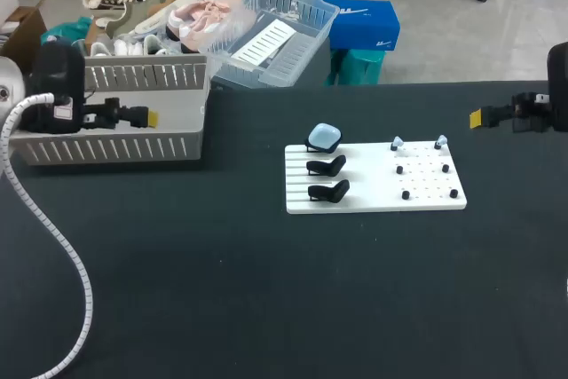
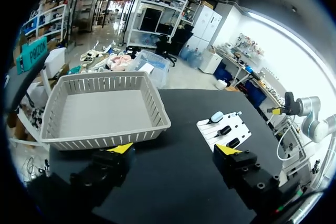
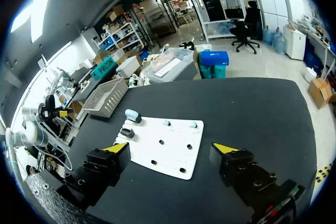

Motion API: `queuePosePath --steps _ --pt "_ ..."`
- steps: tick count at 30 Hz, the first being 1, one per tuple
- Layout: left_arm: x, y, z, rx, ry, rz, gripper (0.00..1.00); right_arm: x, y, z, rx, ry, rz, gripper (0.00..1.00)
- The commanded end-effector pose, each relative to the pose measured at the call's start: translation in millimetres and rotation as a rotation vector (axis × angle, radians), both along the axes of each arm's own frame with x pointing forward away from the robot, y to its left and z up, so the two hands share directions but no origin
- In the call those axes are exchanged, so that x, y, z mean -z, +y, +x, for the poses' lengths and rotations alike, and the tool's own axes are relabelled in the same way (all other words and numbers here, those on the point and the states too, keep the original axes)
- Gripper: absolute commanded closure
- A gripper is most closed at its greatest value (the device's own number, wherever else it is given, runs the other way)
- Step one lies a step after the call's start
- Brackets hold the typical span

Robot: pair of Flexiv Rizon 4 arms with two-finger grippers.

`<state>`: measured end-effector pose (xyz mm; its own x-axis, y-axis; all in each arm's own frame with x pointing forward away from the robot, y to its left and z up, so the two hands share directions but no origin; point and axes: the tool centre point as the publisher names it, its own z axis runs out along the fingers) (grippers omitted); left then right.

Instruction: Pick up each earbud case from the left stands, insert the matching earbuds, close the lid, and place the case in the box.

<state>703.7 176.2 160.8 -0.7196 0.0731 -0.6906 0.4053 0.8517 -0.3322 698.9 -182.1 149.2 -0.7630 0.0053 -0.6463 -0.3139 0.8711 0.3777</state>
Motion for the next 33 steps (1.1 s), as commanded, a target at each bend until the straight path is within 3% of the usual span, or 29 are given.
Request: queuePosePath --steps 1,11,23,33 --pt "0.7 -2 5.2 0.104 -0.058 -0.071 0.00 0 -1 0.6 -0.004 0.001 0.002 0.00" --pt "-16.7 -25 14.7 0.413 -0.199 -0.061 0.00 0 -1 0.6 -0.004 0.001 0.002 0.00" --pt "-24.1 -62 34.3 0.757 -0.297 0.004 0.00 0 -1 0.6 -0.004 0.001 0.002 0.00" --pt "-16.9 -102 55.4 0.878 -0.352 0.046 0.00 0 -1 0.6 -0.004 0.001 0.002 0.00"
